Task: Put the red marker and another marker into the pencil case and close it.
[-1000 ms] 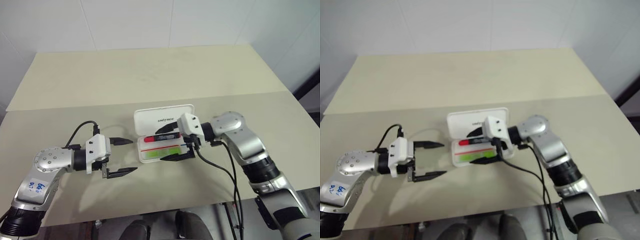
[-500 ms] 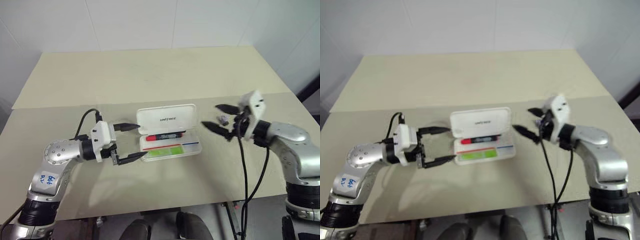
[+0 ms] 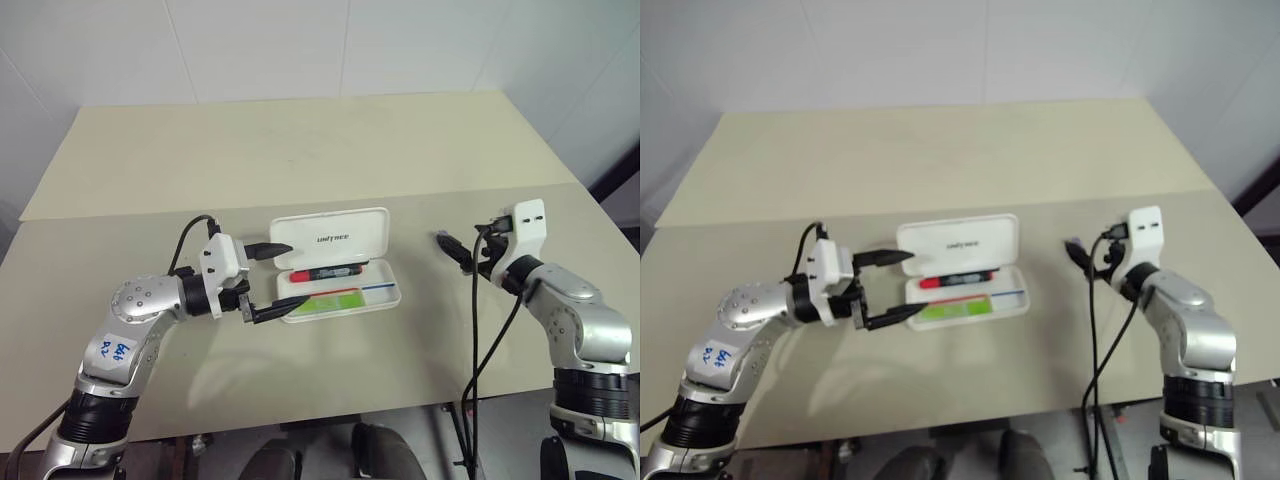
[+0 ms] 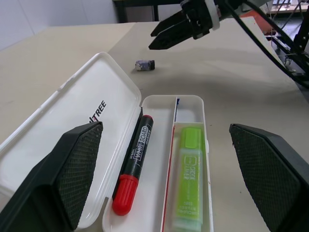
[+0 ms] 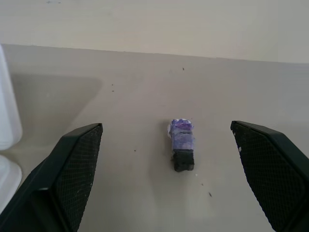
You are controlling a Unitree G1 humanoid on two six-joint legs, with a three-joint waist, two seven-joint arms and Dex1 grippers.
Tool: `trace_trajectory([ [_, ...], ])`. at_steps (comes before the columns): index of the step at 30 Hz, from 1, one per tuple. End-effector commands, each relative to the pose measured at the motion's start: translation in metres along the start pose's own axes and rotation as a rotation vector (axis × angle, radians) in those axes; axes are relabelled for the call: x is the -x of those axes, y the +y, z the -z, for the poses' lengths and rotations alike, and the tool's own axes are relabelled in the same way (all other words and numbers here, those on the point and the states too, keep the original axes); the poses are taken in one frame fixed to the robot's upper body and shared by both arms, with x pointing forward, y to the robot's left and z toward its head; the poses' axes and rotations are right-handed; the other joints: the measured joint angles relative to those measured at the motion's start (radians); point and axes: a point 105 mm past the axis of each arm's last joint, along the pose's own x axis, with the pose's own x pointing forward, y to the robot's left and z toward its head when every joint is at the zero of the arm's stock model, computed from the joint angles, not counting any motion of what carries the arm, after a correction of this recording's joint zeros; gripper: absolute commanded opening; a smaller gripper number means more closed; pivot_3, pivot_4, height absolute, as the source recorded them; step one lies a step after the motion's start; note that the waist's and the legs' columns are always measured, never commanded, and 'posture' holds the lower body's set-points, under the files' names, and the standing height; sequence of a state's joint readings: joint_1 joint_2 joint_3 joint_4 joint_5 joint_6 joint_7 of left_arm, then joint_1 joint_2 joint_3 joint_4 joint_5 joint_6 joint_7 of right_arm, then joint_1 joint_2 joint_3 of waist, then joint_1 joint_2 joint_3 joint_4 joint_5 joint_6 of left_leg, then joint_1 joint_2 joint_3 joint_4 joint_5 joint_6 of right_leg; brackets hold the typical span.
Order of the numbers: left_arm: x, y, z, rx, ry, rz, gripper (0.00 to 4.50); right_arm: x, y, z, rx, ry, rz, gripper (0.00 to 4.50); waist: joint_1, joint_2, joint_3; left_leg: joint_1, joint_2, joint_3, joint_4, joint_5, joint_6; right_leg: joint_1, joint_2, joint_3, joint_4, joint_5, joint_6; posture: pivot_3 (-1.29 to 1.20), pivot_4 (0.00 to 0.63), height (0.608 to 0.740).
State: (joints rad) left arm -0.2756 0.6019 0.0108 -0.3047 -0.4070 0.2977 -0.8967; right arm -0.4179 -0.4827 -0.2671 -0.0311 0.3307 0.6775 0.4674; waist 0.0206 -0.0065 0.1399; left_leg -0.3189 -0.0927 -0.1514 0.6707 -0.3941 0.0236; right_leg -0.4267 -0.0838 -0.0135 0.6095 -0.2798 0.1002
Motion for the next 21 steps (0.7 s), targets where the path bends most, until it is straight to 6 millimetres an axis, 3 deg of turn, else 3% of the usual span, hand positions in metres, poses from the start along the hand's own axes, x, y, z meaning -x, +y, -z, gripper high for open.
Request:
trace_trajectory([
  [1, -0.003, -0.003, -0.015, -0.048, -0.035, 0.010, 4.50, -0.008, 0.002, -0.008, 0.022, -0.045, 0.005, 4.48, 0.000, 0.000, 0.000, 0.000, 0.000, 0.000, 0.000, 0.000, 0.000, 0.000, 0.000, 0.000, 0.000, 0.000, 0.000, 0.00, 0.150, 0.740],
  [14, -0.002, -0.005, -0.019, -0.055, -0.034, -0.016, 4.50, -0.036, -0.011, 0.033, 0.028, 0.055, -0.009, 4.48, -0.010, 0.000, 0.000, 0.000, 0.000, 0.000, -0.001, 0.000, 0.000, 0.000, 0.000, -0.001, 0.000, 0.000, 0.000, 0.00, 0.150, 0.740],
  [21, -0.004, -0.004, -0.021, -0.058, -0.039, -0.021, 4.50, -0.045, -0.006, 0.030, 0.016, 0.033, -0.056, 2.00, -0.025, 0.000, 0.000, 0.000, 0.001, 0.000, 0.004, 0.000, 0.000, 0.002, 0.000, 0.001, 0.000, 0.001, -0.001, 0.00, 0.150, 0.740],
])
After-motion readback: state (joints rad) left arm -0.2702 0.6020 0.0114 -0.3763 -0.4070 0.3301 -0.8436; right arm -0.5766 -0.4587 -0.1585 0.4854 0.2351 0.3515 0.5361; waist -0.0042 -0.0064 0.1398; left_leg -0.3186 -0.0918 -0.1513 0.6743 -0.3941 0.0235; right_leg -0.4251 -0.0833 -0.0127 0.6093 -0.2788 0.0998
